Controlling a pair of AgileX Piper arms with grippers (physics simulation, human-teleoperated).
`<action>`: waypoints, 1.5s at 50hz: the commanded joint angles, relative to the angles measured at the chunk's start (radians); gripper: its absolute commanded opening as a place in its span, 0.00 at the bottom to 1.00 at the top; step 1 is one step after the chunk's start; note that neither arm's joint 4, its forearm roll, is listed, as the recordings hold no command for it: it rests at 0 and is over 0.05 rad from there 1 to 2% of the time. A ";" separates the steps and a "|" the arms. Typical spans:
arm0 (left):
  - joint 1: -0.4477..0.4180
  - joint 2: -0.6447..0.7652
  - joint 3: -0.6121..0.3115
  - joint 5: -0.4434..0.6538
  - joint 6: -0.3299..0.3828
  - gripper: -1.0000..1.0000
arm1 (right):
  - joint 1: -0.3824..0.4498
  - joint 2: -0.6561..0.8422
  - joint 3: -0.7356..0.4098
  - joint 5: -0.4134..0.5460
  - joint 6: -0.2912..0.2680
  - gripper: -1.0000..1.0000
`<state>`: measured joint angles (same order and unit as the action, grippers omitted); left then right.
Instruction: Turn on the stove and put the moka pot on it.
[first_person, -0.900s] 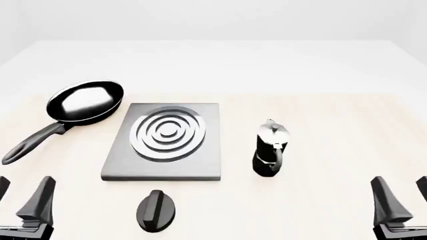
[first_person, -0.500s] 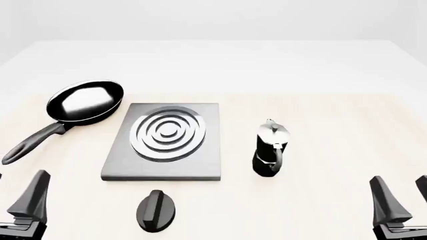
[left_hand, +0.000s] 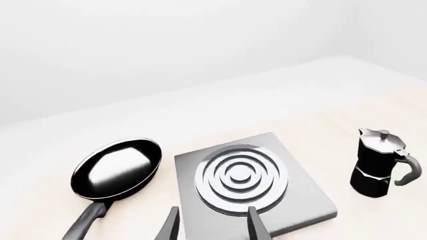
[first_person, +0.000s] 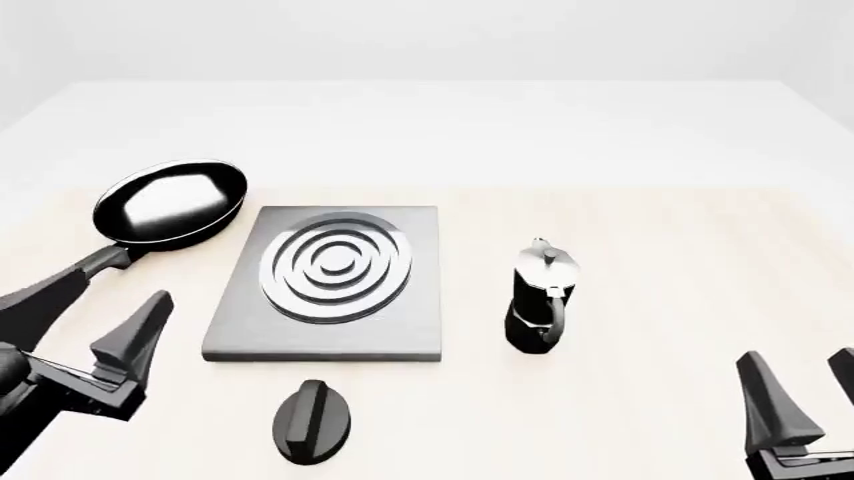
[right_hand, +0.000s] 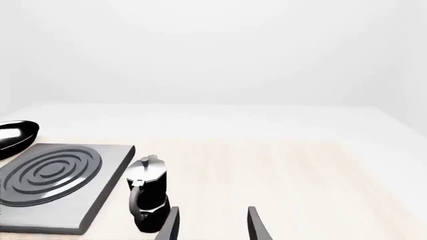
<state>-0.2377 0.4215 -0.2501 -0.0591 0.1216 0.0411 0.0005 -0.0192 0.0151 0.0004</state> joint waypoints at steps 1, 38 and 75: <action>-0.124 0.286 -0.142 -0.016 -0.004 1.00 | 0.009 0.000 0.000 0.002 -0.003 1.00; -0.480 0.717 -0.318 0.046 -0.281 1.00 | 0.008 0.000 0.018 0.013 0.018 1.00; -0.506 0.858 -0.208 -0.091 -0.480 1.00 | 0.003 0.000 0.019 0.019 0.033 1.00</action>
<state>-0.7444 1.2343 -0.4853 -0.1080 -0.3164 0.0482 0.0005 -0.0003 0.0351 0.0304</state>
